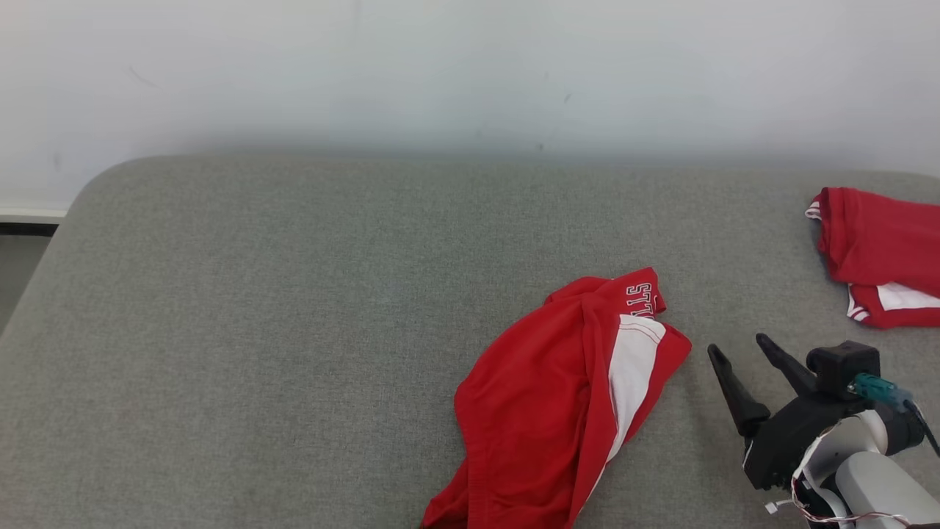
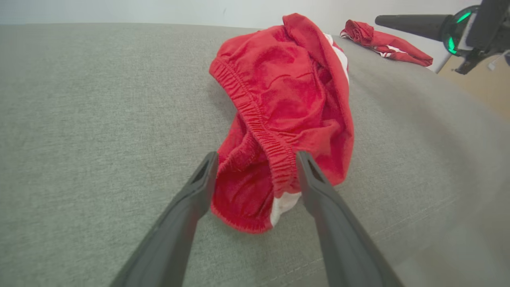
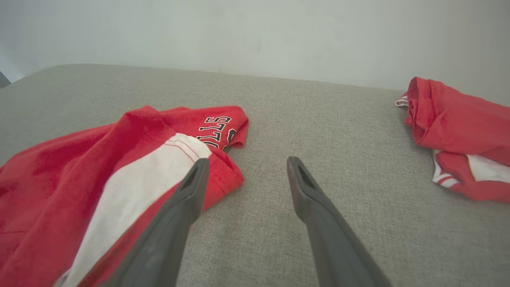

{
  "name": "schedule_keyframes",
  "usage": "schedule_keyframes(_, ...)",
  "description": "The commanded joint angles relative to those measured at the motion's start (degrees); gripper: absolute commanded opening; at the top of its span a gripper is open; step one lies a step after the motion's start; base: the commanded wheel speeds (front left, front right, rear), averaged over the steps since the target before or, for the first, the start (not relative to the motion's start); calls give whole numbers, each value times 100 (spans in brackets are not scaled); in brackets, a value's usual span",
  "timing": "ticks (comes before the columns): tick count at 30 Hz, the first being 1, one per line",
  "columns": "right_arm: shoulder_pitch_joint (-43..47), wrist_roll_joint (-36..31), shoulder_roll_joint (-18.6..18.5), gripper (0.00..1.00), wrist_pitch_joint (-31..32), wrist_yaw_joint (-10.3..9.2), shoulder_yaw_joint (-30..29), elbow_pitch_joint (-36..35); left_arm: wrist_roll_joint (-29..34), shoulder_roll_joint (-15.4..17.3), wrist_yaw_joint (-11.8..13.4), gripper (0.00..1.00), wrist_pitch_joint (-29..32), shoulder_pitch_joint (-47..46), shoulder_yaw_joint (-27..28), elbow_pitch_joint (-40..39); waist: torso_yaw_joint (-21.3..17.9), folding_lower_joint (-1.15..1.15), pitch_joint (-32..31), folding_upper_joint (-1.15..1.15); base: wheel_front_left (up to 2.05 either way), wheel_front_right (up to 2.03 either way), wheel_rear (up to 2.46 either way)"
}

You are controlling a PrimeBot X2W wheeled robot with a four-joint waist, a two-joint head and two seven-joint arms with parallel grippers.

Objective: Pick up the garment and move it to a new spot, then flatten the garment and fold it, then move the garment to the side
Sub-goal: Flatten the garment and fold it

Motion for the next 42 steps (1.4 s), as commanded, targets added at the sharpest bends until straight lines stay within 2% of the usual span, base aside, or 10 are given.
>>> schedule_keyframes(1, -9, -48, -33, 100, 20, -12, 38, -47, -37, 57, -30, 100, -7, 39, -45, 58, -16, 0, 46, 0, 0, 0, 0)
schedule_keyframes(9, -537, -64, -130, 100, 436, -13, 674, 46, -310, 104, -33, 100, 54, -221, -408, 460, 93, 0, 185, 0, 0, 0, 0)
schedule_keyframes(21, -1322, 315, -60, 100, 541, -13, 1391, 942, -563, 26, -31, 100, 4, -808, -814, 968, 463, 0, 453, 0, 0, 0, 0)
schedule_keyframes(22, -1362, 355, -35, 62, 544, -13, 1447, 1013, -644, 21, -31, 100, 3, -848, -854, 1015, 488, 0, 472, 0, 0, 0, 0)
schedule_keyframes(23, -1390, 393, -30, 11, 553, -13, 1509, 1079, -740, 10, -31, 72, -3, -896, -888, 1037, 517, 0, 491, 0, 0, 0, 0)
schedule_keyframes(24, -1415, 444, -19, 0, 558, -12, 1574, 1134, -798, -3, -31, 29, -8, -947, -904, 1060, 536, 0, 500, 0, 0, 0, 0)
schedule_keyframes(25, -1415, 444, -19, 0, 558, -12, 1574, 1134, -798, -3, -31, 29, -8, -947, -904, 1060, 536, 0, 500, 0, 0, 0, 0)
schedule_keyframes(26, -1457, 464, -34, 0, 505, -13, 1625, 1164, -817, -3, -31, 0, 0, -1008, -949, 1096, 552, 0, 512, 0, 0, 0, 0)
schedule_keyframes(35, -1001, 845, -187, 0, -385, -13, 1611, 817, -1047, 55, 89, 0, -14, -842, -400, 538, 402, 0, 273, 0, 0, 0, 0)
schedule_keyframes(42, 306, 1145, -231, 0, -652, -13, 748, -32, -922, 346, 287, 0, -15, -592, 363, -272, 211, 0, 228, 0, 0, 0, 0)
